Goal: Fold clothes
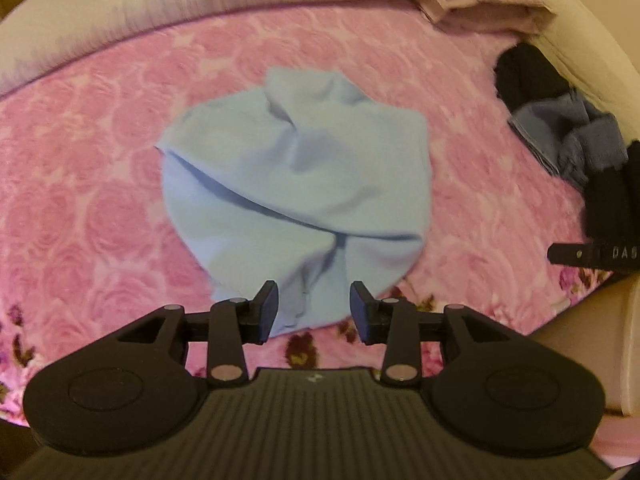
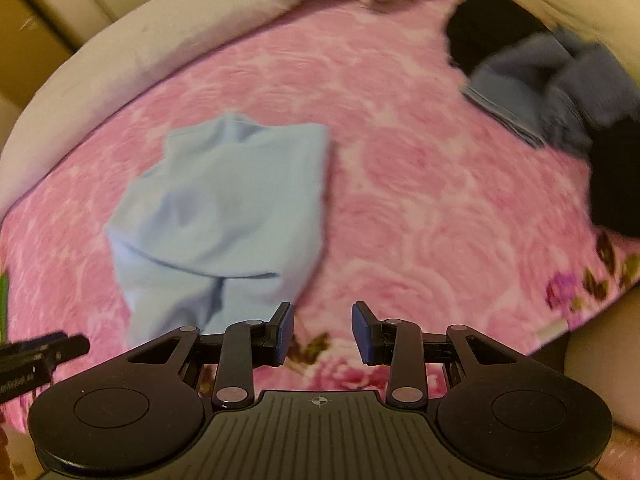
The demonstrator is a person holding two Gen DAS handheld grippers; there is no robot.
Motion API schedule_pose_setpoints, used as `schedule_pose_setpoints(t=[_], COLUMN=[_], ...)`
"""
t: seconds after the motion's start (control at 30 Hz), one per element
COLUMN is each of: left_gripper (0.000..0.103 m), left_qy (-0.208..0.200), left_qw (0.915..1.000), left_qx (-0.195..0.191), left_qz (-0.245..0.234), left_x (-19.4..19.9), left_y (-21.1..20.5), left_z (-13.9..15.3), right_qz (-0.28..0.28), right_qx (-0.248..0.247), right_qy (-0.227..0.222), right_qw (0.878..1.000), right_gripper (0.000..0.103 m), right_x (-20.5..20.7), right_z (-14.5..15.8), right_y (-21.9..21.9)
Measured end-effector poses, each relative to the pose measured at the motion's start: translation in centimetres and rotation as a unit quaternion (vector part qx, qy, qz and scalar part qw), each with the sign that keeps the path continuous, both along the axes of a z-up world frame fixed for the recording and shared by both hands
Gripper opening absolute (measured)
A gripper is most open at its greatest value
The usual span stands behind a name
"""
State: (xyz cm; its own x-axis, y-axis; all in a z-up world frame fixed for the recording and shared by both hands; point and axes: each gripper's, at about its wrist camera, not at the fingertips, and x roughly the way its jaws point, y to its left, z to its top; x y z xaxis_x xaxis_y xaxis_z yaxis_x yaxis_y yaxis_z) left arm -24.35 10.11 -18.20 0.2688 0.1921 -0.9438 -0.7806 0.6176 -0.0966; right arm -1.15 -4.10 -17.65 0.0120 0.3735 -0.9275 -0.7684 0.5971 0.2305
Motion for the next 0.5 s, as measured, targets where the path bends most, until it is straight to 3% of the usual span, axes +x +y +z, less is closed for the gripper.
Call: schedule_pose_setpoints(t=[0.3, 0.4, 0.5], left_gripper=[0.043, 0.043, 0.044], left_qy=[0.020, 0.032, 0.051], left_qw=[0.9979, 0.9945, 0.9850], left_qx=[-0.021, 0.003, 0.049], left_qz=[-0.057, -0.100, -0.157], left_x=[6.7, 9.8, 12.5], left_y=[-2.4, -3.8, -5.6], left_z=[-7.8, -9.8, -11.6], right_qz=[-0.024, -0.027, -0.032], right_qx=[-0.004, -0.003, -0.006], right_qy=[0.022, 0.028, 0.035], right_qw=[0.999, 0.999, 0.999], right_gripper=[0.048, 0.049, 0.049], right_x=[6.2, 8.6, 10.8], right_z=[-5.6, -7.2, -8.8], right_y=[-0.6, -0.6, -1.1])
